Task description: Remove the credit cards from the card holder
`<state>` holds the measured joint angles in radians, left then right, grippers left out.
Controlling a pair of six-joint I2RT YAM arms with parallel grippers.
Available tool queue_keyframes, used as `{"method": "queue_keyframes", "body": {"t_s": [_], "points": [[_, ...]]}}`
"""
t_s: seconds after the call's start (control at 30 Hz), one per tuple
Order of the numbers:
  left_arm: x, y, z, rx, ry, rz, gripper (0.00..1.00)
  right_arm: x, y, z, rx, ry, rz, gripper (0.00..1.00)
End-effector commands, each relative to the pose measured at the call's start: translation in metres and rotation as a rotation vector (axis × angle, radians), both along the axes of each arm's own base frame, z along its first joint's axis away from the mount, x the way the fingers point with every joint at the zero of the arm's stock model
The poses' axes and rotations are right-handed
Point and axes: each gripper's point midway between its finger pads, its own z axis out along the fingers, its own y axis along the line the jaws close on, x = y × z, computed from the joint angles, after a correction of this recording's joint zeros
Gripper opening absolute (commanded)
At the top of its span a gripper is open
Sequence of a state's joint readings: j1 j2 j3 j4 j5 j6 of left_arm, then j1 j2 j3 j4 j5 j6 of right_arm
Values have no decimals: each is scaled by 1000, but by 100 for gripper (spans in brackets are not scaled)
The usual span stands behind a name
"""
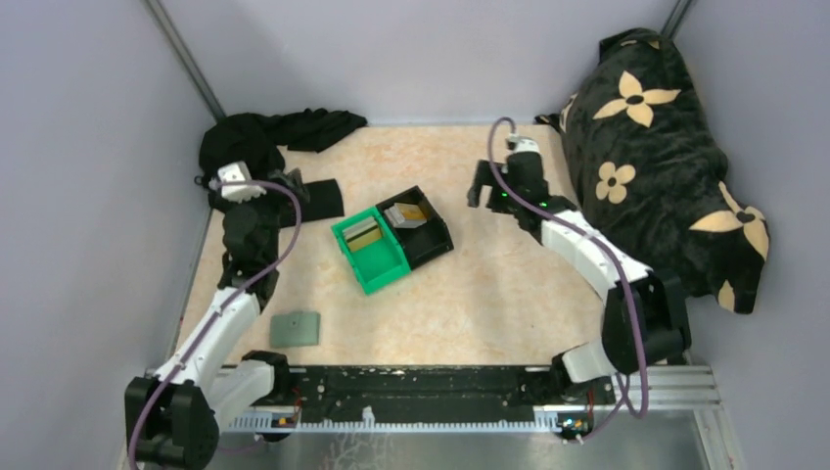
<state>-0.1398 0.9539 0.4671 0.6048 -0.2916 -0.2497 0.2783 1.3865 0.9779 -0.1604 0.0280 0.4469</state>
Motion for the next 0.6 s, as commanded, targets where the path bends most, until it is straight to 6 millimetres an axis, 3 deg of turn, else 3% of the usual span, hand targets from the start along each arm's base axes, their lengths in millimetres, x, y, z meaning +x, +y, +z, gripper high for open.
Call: {"method": "queue_keyframes", "body": {"t_s": [0.0,0.1,0.27,0.4,0.57], "points": [[-4,-38,-33,-72,274,-66,100,-2,46,6,-189,-6,138,93],[-8,-61,-52,-103,341,-115,100,0,72,3,-181,6,216,86],[-14,-91,-96,-142,468,-196,100,7,93,-13,-237,50,273,86],[-19,-91,-109,-115,493,-173,92,13,111,-22,-239,62,320,86],[-20,-84,-109,-90,487,-144,78,20,123,-29,-247,82,346,87]]}}
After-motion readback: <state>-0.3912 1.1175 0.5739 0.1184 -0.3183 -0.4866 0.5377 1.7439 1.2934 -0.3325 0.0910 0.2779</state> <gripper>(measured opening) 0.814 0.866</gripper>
